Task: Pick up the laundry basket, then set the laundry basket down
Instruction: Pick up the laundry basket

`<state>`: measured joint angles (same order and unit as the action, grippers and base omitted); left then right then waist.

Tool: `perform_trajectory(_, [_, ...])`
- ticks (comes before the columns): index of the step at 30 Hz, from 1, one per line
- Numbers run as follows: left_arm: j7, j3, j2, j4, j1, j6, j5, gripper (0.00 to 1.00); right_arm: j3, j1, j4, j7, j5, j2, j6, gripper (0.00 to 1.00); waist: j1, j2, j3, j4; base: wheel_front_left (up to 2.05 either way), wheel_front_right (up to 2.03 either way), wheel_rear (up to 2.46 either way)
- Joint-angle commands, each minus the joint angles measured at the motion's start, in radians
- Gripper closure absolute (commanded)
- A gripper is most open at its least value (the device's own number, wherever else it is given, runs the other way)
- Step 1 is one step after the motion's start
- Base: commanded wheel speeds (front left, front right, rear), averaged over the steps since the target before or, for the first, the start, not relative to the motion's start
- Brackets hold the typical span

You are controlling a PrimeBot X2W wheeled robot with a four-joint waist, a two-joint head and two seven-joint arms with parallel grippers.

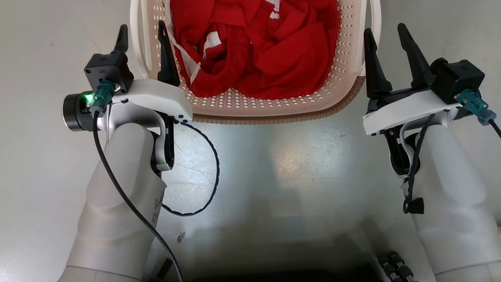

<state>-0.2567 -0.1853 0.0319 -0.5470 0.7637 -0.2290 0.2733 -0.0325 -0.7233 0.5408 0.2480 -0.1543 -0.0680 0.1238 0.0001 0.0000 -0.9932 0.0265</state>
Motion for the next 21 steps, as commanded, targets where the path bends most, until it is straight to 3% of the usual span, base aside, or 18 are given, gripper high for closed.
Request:
perform_trajectory(1, [-0.005, 0.027, 0.018, 0.015, -0.011, -0.006, -0.02, 0.0, -0.023, 0.02, -0.009, 0.014, -0.012, 0.018, 0.007, 0.0, -0.0001, 0.0, -0.007, 0.002, 0.0, 0.0, 0.0])
perform_trajectory(21, [-0.005, 0.039, 0.018, -0.015, 0.012, 0.001, -0.045, 0.0, -0.121, -0.021, 0.056, 0.014, -0.107, 0.018, 0.007, 0.0, -0.0001, 0.0, -0.055, 0.016, 0.0, 0.0, 0.0])
